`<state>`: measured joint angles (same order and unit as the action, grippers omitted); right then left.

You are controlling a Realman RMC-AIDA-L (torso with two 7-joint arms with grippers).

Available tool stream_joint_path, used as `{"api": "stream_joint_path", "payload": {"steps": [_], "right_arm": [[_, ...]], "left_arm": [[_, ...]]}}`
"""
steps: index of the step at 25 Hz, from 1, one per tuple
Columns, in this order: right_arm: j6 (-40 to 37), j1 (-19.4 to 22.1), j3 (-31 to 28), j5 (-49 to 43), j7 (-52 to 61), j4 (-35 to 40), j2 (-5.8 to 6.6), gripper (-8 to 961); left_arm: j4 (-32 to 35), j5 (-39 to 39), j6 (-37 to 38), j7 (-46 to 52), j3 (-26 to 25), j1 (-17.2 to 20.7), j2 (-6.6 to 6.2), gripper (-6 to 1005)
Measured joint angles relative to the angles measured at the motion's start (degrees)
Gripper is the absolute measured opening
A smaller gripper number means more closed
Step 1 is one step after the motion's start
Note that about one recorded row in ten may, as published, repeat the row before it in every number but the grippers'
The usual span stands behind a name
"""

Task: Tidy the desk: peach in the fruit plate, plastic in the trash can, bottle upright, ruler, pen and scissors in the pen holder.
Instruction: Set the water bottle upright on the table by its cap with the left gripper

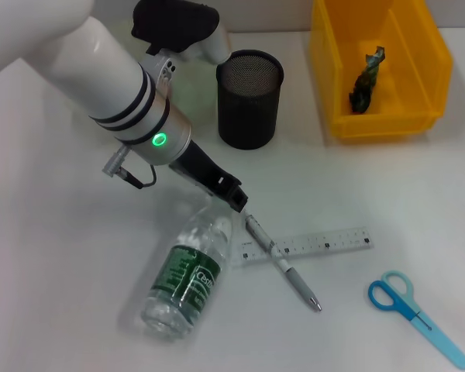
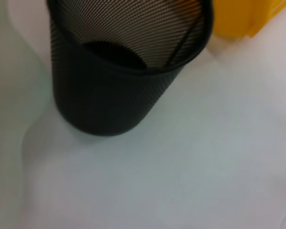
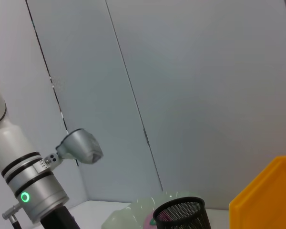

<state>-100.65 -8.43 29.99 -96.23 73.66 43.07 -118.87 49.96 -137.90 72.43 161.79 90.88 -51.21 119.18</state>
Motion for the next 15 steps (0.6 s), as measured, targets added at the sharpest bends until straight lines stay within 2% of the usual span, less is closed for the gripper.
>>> {"api": "stream_joint_path", "payload": {"steps": [3, 4, 9, 10, 11, 12, 15], "right_arm": [[-0.16, 0.02, -0.10, -0.07, -0.08, -0.13, -0.01, 653], [-0.17, 0.05, -0.12, -0.08, -0.08, -0.17, -0.01, 653], [-0.18, 0.13, -0.63, -0.10, -0.09, -0.66, 0.10, 653], [-0.19, 0.10, -0.70, -0.10, -0.10, -0.81, 0.15, 653], [-0.23, 0.01, -0.72, -0.01, -0.10, -0.94, 0.20, 653], [-0.23, 0.01, -0.72, -0.01, -0.10, -0.94, 0.20, 653], [-0.27, -0.21, -0.77, 0.19, -0.09, -0.97, 0.22, 653]], "left_arm": [[0.88, 0.00, 0.22, -0.80, 0.00, 0.48, 0.00, 471], [6.91, 1.24, 0.74, -5.35, -0.26, 4.17, -0.10, 471], [8.45, 1.96, 0.71, -6.32, -0.53, 5.32, -0.19, 470], [12.59, 4.79, 0.75, -10.23, -3.32, 9.28, -0.43, 470], [12.59, 4.79, 0.75, -10.23, -3.32, 9.28, -0.43, 470], [13.93, 6.79, 0.92, -12.60, -4.67, 10.98, -0.47, 469], [13.93, 6.79, 0.92, -12.60, -4.67, 10.98, -0.47, 469]]}}
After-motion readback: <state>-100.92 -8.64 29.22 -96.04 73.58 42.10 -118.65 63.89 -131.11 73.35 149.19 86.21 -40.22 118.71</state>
